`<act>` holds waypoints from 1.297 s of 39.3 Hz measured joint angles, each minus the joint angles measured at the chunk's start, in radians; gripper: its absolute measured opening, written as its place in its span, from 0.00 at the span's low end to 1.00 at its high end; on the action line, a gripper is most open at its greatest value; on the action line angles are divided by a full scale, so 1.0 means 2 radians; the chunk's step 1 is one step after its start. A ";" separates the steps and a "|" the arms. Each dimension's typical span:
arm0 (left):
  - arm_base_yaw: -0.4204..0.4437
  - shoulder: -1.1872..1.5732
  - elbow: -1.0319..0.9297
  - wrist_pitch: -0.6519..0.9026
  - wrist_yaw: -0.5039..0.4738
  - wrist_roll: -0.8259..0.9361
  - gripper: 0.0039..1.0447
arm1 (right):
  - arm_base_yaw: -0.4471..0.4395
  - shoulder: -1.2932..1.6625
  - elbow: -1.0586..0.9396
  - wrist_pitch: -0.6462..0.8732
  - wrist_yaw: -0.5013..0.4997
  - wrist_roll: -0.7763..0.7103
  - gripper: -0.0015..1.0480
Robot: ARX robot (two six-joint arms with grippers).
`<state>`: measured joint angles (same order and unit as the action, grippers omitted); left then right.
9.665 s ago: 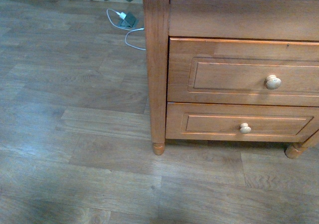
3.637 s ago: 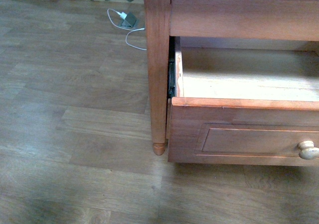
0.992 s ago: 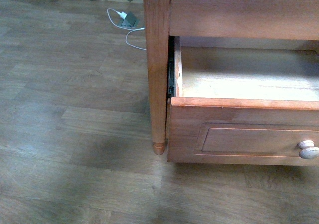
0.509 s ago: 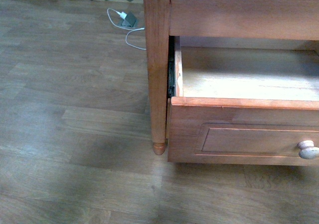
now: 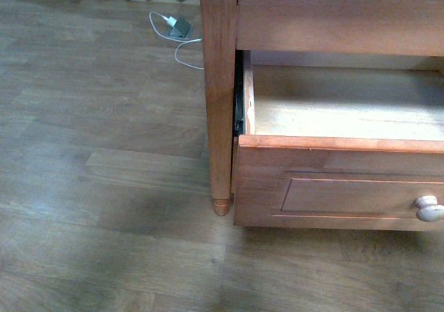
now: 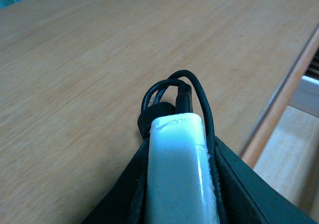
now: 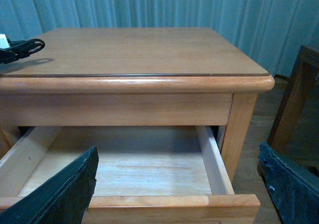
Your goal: Put charger into drawer
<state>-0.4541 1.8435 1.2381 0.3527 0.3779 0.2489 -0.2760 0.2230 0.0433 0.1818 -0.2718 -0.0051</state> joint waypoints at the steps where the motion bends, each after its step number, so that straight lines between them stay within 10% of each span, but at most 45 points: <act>1: -0.002 -0.002 -0.002 0.002 0.002 0.000 0.29 | 0.000 0.000 0.000 0.000 0.000 0.000 0.91; 39: -0.033 0.027 -0.007 -0.037 0.125 0.012 0.29 | 0.000 0.000 0.000 0.000 0.000 0.000 0.91; 51: -0.056 0.002 -0.041 0.006 0.058 0.000 0.77 | 0.000 0.000 0.000 0.000 0.000 0.000 0.91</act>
<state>-0.5652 1.8477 1.1564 0.3656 0.4942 0.2489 -0.2760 0.2230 0.0433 0.1818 -0.2714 -0.0051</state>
